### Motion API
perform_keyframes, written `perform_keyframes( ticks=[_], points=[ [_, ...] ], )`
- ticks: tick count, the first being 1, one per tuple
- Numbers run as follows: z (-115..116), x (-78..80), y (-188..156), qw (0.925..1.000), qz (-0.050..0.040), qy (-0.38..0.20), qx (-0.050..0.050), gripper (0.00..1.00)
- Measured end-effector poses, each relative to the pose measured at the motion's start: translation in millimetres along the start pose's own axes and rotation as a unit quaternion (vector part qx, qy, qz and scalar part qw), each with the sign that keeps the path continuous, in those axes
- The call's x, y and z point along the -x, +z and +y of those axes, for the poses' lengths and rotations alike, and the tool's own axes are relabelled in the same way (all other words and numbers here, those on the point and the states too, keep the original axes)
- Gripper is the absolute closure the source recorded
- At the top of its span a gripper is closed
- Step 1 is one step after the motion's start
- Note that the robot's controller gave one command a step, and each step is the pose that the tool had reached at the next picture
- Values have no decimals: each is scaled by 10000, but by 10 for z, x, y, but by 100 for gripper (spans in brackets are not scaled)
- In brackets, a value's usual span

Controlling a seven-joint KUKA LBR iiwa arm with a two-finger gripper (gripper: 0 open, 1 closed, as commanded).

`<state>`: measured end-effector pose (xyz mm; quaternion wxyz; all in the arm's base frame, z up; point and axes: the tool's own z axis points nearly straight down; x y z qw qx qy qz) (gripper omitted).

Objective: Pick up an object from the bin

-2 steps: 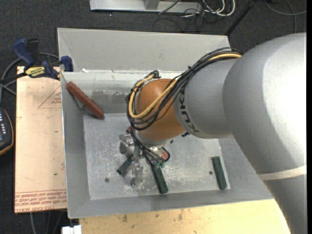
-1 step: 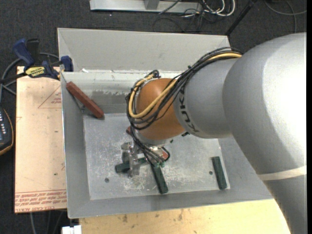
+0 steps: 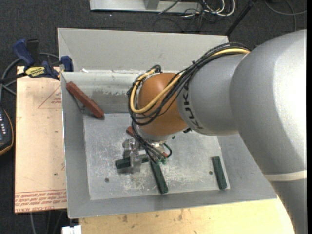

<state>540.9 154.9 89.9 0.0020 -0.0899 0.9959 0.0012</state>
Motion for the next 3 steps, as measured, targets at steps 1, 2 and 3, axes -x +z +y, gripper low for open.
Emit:
perform_keyframes(
  ticks=[1,2,3],
  points=[
    [2,13,-272,10000,-4,9,-1,100],
    [5,25,-525,10000,-4,18,-1,100],
    [9,46,-1007,10000,-17,26,-3,100]
  ],
)
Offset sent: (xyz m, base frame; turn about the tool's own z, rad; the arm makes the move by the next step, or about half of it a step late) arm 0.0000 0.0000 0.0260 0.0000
